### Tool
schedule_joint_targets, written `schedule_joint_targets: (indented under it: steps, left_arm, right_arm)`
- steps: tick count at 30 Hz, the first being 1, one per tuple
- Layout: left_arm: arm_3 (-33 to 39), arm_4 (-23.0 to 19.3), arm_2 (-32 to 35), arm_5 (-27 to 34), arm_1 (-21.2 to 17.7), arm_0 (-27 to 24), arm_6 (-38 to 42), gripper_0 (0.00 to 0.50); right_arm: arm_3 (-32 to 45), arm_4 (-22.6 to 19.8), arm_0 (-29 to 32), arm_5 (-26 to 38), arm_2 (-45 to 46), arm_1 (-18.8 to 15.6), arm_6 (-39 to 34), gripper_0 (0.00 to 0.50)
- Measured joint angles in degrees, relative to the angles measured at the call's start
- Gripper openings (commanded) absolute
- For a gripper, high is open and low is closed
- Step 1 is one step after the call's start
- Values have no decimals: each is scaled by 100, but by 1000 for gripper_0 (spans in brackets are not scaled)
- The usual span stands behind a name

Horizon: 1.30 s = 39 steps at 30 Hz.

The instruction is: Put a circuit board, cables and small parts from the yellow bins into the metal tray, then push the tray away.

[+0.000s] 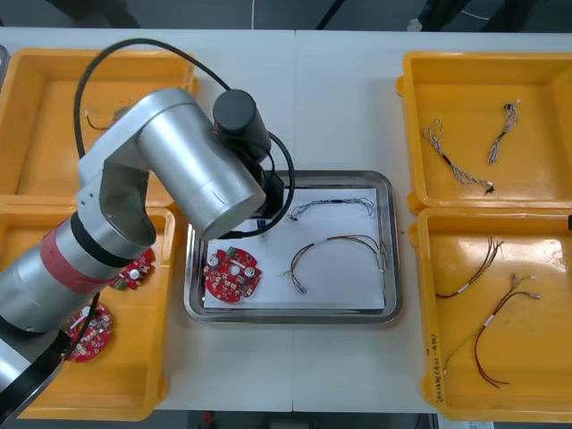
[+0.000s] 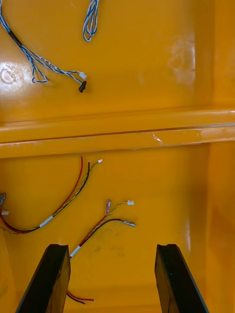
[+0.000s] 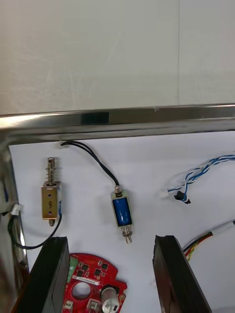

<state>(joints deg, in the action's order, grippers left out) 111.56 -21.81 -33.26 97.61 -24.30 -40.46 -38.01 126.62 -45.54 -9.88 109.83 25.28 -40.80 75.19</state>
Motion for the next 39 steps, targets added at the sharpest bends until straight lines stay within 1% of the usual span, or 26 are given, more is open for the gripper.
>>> schedule_joint_targets:
  steps: [3,12,16,20,25,28,32,39]
  left_arm:
    - [246,-242,311,250,-112,0,0,500]
    - [770,-1210,1453,1101,-614,1,-16,500]
    - [900,-1673,1982,1189,-861,1,-163,500]
    - [916,-2161,2450,1195,-1157,2,-714,500]
    - [919,-2647,2918,1199,-1551,59,-1601,500]
    - [929,-2798,3167,1200,-1752,219,-1743,500]
    - [946,-2848,3376,1200,-1955,488,-1744,500]
    - [1012,-2911,3743,1201,-2232,1018,-1800,500]
  right_arm:
    - [0,27,3,0,0,0,0,500]
    - [6,20,7,0,-6,1,0,500]
    - [42,5,9,0,-48,2,0,500]
    - [272,-60,12,0,-249,2,0,500]
    - [625,-136,-20,0,-795,-8,0,500]
    - [635,-309,-136,0,-1145,-37,1,500]
    - [635,-577,-414,0,-1517,-82,1,500]
    - [635,-590,-1071,0,-2389,-110,1,500]
